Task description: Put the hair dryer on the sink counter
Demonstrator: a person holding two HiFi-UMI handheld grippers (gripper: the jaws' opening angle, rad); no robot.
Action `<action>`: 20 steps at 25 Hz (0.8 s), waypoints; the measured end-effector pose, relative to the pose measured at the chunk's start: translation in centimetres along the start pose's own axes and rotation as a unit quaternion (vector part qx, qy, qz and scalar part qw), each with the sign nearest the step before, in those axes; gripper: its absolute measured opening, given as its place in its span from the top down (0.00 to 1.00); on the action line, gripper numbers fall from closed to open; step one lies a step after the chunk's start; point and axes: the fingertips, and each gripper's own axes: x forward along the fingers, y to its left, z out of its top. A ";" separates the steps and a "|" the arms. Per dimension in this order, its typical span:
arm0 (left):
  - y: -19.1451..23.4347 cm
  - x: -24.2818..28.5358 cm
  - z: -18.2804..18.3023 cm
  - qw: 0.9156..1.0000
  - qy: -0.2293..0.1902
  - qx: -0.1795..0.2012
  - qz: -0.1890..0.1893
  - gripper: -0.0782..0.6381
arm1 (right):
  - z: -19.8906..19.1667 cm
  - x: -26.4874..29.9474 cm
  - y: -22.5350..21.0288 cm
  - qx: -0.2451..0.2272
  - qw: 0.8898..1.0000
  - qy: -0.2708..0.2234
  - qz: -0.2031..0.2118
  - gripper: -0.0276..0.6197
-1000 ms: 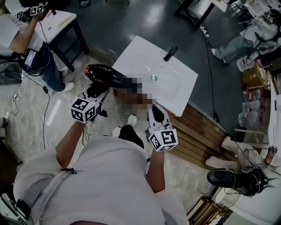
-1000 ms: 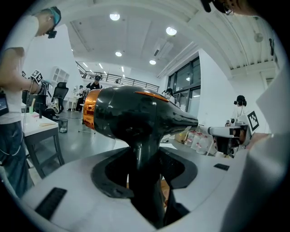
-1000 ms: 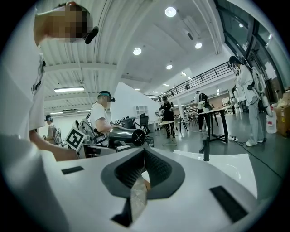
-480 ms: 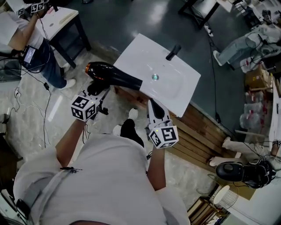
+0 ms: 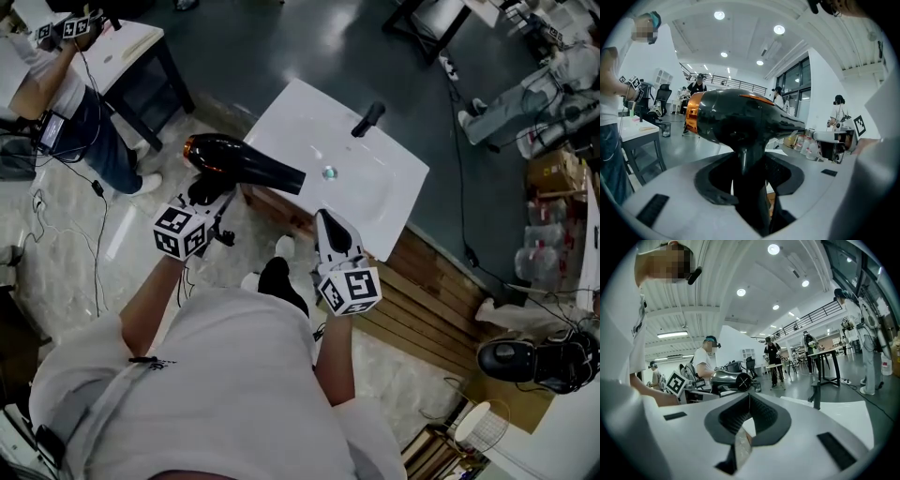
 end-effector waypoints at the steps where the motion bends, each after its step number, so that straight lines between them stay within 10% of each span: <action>1: 0.2 0.4 0.1 1.000 0.001 0.000 0.000 0.64 | 0.0 0.3 -0.3 0.001 1.000 0.001 0.000 0.94; 20: 2.1 8.6 3.3 1.000 0.008 -0.005 0.024 0.64 | 2.1 5.6 -8.7 0.005 1.000 0.010 0.020 0.94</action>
